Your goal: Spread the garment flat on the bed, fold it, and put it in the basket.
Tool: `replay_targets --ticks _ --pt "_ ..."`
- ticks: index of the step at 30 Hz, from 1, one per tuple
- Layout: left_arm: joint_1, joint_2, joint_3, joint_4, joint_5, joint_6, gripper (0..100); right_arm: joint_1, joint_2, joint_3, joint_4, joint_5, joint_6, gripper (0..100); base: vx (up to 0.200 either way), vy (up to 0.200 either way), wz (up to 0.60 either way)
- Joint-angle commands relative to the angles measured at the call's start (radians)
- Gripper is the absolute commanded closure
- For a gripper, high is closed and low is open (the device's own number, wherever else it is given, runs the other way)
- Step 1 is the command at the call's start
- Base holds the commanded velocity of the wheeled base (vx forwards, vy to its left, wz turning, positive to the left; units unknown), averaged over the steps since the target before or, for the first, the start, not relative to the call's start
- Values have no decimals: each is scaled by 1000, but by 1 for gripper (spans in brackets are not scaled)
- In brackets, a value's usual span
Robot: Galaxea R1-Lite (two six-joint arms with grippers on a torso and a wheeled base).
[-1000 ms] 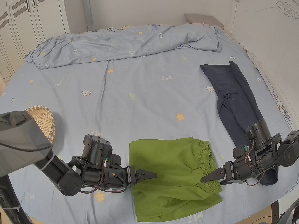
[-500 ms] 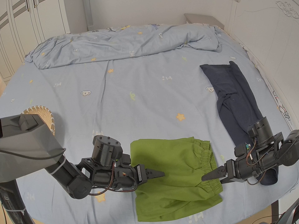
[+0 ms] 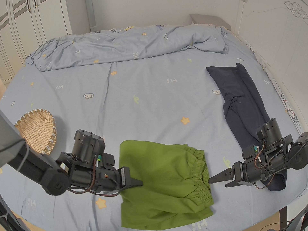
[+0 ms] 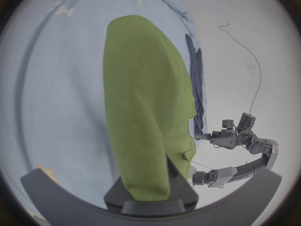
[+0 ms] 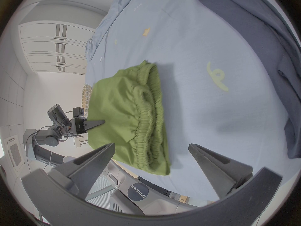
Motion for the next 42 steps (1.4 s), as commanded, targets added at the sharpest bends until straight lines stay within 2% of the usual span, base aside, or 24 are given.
replay_targets --ticks 1,3,7,13,18,39,42 --pt "178 -313 -189 506 3 161 100 -14 -22 -12 3 1 1 0 0 0 0" --pt "217 -333 -192 541 3 207 100 -16 -26 -12 3 1 1 0 0 0 0" --pt "244 -353 -184 564 3 230 100 -14 -26 -12 3 1 1 0 0 0 0" --pt "295 -392 -193 644 3 277 100 -7 -35 -11 5 1 1 0 0 200 0" --pt "292 -416 -196 678 3 303 100 -5 -45 -11 6 1 1 0 0 200 0" --pt "258 -456 -190 712 5 309 100 -3 -52 -6 6 1 1 0 0 200 0" --pt "237 -465 -181 712 14 345 100 -3 -52 -6 6 1 -1 0 0 67 0"
